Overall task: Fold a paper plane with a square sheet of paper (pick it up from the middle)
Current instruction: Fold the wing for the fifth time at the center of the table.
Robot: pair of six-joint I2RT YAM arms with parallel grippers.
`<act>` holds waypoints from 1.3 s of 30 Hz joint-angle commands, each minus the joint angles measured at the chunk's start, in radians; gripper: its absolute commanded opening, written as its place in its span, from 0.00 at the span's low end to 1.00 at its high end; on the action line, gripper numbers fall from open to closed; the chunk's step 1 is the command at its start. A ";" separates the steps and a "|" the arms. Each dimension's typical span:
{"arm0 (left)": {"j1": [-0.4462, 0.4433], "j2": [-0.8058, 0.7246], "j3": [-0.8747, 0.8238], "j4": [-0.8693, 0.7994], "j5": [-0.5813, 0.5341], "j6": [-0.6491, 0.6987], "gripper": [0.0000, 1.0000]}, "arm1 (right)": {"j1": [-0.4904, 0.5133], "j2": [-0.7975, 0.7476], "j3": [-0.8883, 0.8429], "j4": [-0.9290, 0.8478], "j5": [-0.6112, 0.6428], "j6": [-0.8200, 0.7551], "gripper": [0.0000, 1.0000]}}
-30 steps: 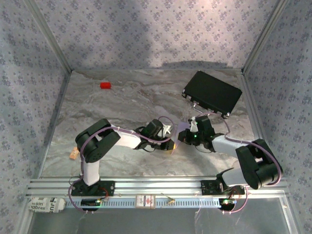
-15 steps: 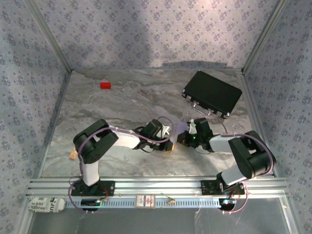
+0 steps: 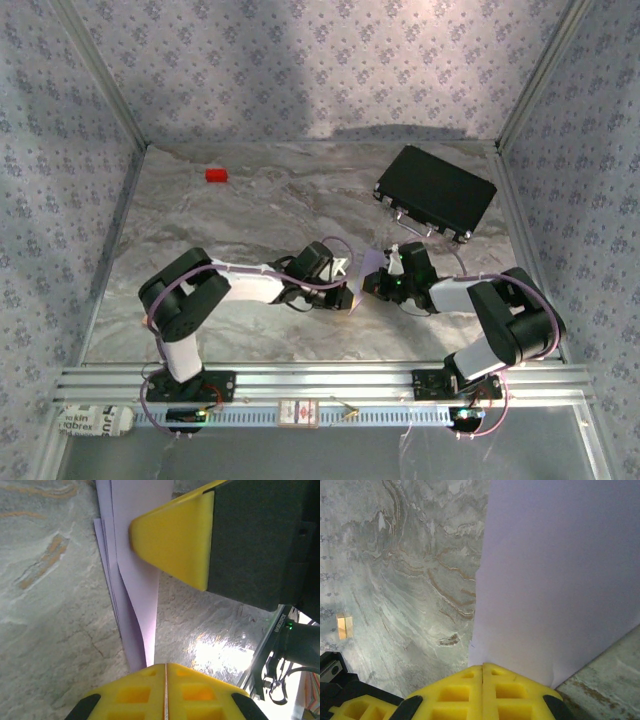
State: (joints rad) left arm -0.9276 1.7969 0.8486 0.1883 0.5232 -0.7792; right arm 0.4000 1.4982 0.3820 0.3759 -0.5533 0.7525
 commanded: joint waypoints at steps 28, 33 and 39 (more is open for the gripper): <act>-0.012 0.146 0.090 -0.084 -0.028 0.015 0.01 | -0.007 0.014 -0.006 -0.026 0.005 0.025 0.05; -0.012 0.151 0.040 -0.086 -0.036 0.013 0.00 | -0.020 -0.001 0.009 -0.050 0.018 0.005 0.07; -0.012 0.154 -0.016 -0.043 -0.032 -0.005 0.00 | -0.019 -0.079 0.015 -0.046 -0.011 -0.017 0.08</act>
State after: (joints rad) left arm -0.9318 1.9205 0.9005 0.2829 0.5301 -0.7837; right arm 0.3809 1.4643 0.3820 0.3603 -0.5571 0.7647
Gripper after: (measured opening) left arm 0.046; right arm 0.081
